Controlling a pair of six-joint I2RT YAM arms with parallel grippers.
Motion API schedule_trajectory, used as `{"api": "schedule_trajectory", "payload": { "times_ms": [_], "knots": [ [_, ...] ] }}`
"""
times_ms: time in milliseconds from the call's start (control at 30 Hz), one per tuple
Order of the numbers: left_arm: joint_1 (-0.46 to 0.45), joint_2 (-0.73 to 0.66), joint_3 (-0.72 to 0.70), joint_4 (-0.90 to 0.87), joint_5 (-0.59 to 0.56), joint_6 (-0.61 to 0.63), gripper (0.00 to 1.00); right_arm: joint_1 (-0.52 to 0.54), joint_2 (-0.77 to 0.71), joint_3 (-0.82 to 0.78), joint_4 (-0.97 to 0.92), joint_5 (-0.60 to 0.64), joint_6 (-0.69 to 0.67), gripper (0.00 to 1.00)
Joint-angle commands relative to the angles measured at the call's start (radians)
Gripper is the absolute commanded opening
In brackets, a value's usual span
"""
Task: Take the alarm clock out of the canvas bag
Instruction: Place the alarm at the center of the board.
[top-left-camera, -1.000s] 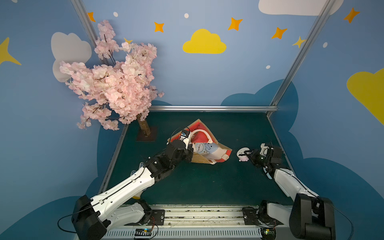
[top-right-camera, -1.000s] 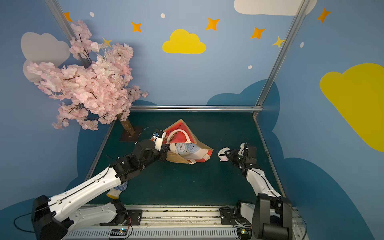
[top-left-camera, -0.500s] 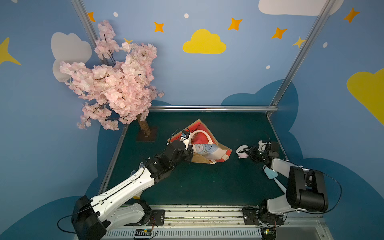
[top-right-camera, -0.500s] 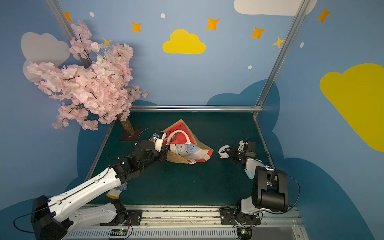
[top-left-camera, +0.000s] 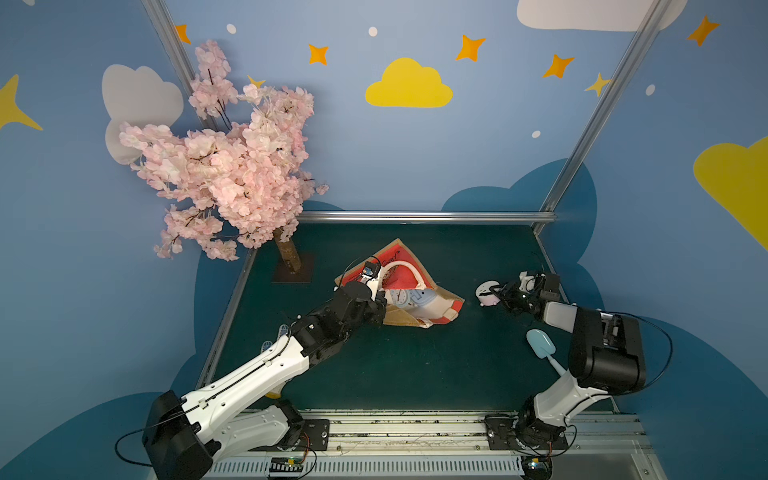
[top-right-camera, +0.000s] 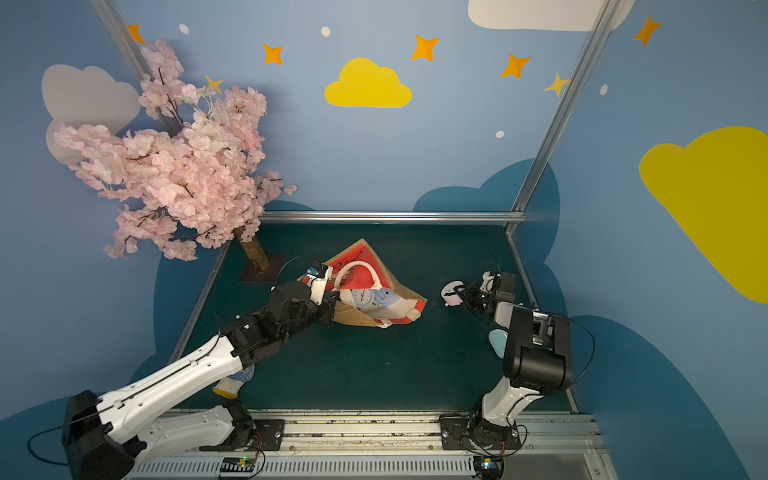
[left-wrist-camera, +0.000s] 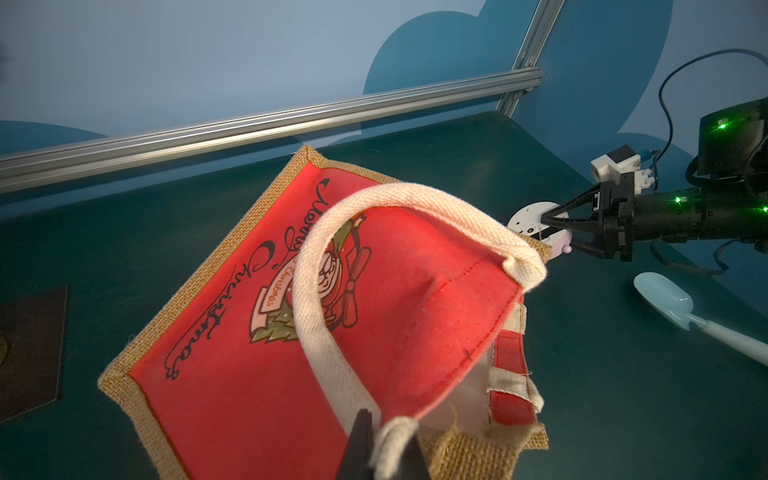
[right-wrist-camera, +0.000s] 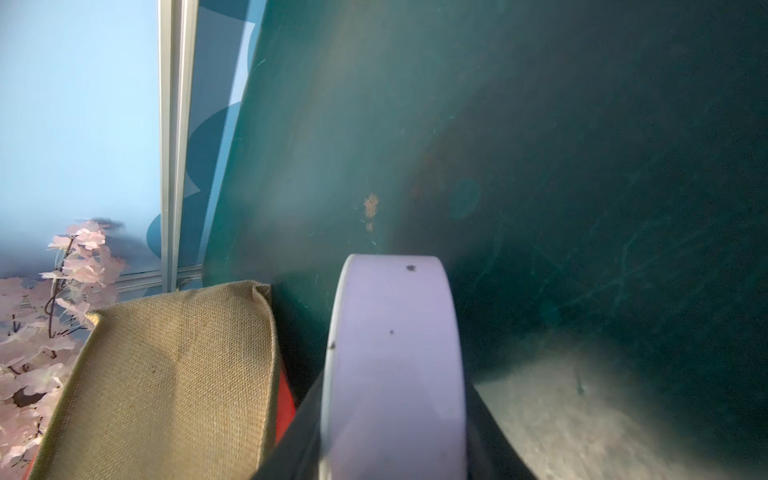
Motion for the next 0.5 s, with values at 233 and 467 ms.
{"api": "schedule_trajectory", "payload": {
  "times_ms": [233, 467],
  "knots": [
    [-0.002, -0.002, -0.008, -0.011, 0.001, -0.003, 0.11, -0.008, -0.103, -0.053, -0.163, 0.079, -0.048, 0.69],
    [-0.002, 0.003, 0.008, -0.013, -0.012, 0.003, 0.11, -0.009, -0.182, -0.038, -0.277, 0.162, -0.047, 0.76]
  ]
}}
